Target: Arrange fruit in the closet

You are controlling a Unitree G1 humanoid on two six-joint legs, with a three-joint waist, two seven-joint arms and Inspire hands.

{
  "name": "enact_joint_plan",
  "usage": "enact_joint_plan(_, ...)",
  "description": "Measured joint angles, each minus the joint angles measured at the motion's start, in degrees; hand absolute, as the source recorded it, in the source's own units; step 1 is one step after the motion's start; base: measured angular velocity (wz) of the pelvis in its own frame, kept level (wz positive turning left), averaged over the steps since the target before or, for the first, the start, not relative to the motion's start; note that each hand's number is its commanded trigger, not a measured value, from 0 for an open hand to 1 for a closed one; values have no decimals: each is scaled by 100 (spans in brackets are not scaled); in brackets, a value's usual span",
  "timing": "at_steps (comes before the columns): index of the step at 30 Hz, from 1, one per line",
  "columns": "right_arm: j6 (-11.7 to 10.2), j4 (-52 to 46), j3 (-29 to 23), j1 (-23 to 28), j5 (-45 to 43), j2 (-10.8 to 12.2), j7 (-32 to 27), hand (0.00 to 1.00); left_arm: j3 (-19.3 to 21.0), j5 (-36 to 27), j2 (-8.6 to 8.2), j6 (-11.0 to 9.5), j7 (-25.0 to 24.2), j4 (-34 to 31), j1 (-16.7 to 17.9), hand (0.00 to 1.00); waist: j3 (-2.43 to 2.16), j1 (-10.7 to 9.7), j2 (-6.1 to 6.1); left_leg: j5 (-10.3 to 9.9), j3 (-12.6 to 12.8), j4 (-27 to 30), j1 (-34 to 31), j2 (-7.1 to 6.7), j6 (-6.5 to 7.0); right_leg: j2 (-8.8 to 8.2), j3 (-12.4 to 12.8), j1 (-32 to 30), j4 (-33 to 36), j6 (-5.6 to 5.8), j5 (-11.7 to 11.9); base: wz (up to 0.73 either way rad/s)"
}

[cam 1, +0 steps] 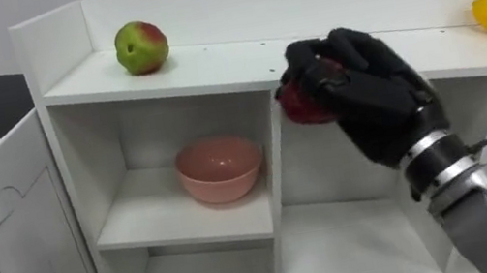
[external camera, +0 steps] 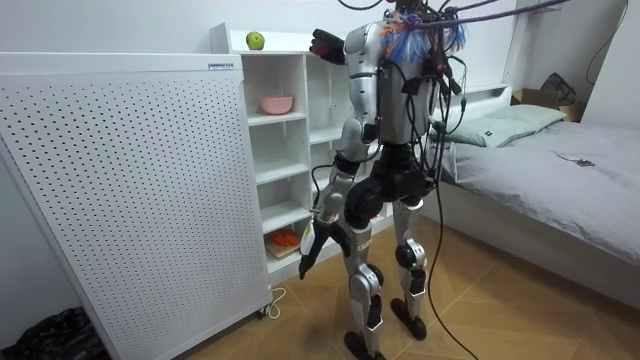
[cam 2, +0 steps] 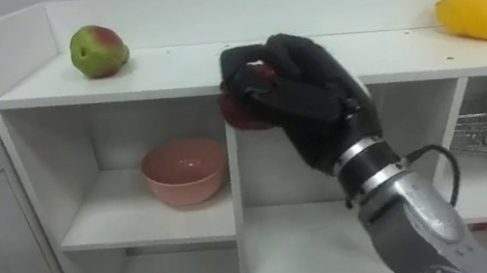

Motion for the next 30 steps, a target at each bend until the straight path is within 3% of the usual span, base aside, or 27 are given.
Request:
enact_joint_plan(4,97,2,273,48,408,125,221,100,-207,-118,24,39,41,115,-46,0,-49,102,-91,0,-3,58,-100,-1,0,-9,-8,-80,-1,-1,1,0)
enact_joint_plan(8,108,295,594,234,1166,173,529,100,-520,-397,20,68,48,385,-181,0,-8,119,-90,0,-23,112,-168,-7,2,-24,-30,-98,-5,-5,3,2)
enact_joint_plan(9,108,574,610,274,1399,284,633,100,-558,-537,6,68,50,504,-259,0,44,114,-49,0,-38,134,-197,-7,2,-26,-49,-108,-1,-7,5,8)
enact_joint_plan(12,114,1239,606,420,1999,473,722,100,-735,-815,-10,82,58,568,-419,0,91,116,64,-2,-40,256,-462,-1,5,-43,-78,-340,90,-13,9,4)
enact_joint_plan(13,111,1677,601,454,2246,580,777,100,-815,-951,-33,82,66,646,-532,0,143,125,144,5,-34,321,-622,5,17,-51,-64,-528,200,-32,20,-4)
enact_joint_plan(15,109,2318,596,571,2475,720,785,100,-937,-1146,-75,100,119,755,-692,0,168,136,228,15,-28,431,-888,6,31,-71,-63,-803,324,-49,31,-4)
enact_joint_plan(16,123,2745,597,632,2685,751,775,100,-1025,-1290,-107,118,145,787,-794,0,205,137,324,21,-30,524,-1084,2,41,-92,-63,-1002,418,-54,33,0)
enact_joint_plan(19,96,3822,538,708,3079,868,710,100,-1259,-1643,-195,116,279,832,-879,0,192,121,498,89,42,555,-1407,-41,94,-166,-24,-1459,666,-55,34,-7)
enact_joint_plan(21,80,4204,380,792,3164,988,677,100,-1287,-1803,-219,67,314,845,-912,0,210,62,577,102,69,722,-1762,-44,105,-222,-107,-1846,878,-55,34,-11)
enact_joint_plan(27,-25,5310,-172,788,3662,1148,658,100,-1395,-1977,-444,57,405,859,-957,0,225,104,667,115,89,987,-2299,-91,132,-343,-137,-2467,1320,-123,-42,1)
enact_joint_plan(30,-23,5655,-482,789,3794,1159,487,100,-1455,-2253,-504,60,423,838,-943,0,234,121,683,139,111,1191,-2839,-119,144,-426,-70,-3090,1686,-178,-114,0)
